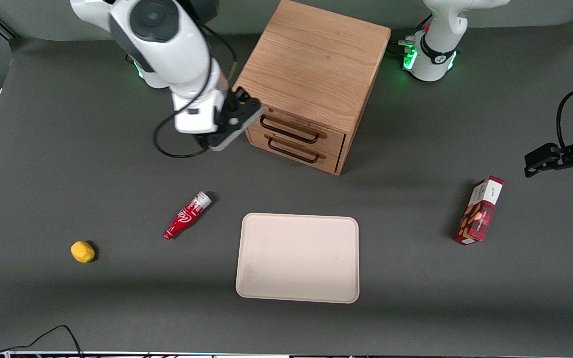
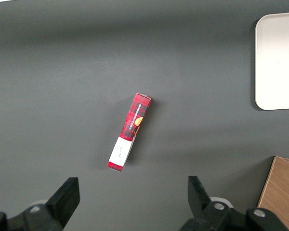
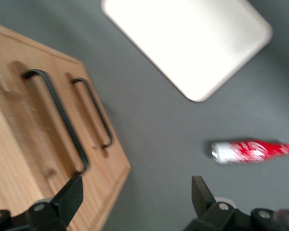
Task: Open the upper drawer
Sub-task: 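Move the right gripper to the upper drawer's black handle, then hook the right gripper onto the upper drawer handle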
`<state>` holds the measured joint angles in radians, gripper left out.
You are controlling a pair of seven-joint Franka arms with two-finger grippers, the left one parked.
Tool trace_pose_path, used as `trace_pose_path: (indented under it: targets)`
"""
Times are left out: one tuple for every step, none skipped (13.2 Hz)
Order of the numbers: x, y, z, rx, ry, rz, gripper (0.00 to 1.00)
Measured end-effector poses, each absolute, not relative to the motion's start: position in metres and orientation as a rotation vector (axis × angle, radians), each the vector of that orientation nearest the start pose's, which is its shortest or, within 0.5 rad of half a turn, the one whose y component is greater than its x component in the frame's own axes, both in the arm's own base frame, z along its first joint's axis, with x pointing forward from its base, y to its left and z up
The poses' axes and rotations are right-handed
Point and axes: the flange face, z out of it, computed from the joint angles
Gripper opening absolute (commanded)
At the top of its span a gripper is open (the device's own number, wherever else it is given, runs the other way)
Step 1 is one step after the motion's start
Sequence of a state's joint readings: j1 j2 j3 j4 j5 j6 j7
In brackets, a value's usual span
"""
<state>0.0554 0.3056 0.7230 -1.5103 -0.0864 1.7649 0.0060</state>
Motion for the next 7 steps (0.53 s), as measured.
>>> trace_pose_path:
  targets:
    - [0.493, 0.416, 0.512, -2.777, -1.162, 0.05, 1.0]
    - [0.491, 0.429, 0.496, -2.749, -1.198, 0.066, 1.0]
    - [0.49, 0.441, 0.48, -2.725, -1.236, 0.081, 1.0]
    - [0.489, 0.449, 0.466, -2.699, -1.282, 0.096, 1.0]
    - [0.489, 0.453, 0.455, -2.67, -1.33, 0.109, 1.0]
    - [0.491, 0.454, 0.447, -2.645, -1.367, 0.122, 1.0]
    - [0.493, 0.454, 0.441, -2.628, -1.387, 0.134, 1.0]
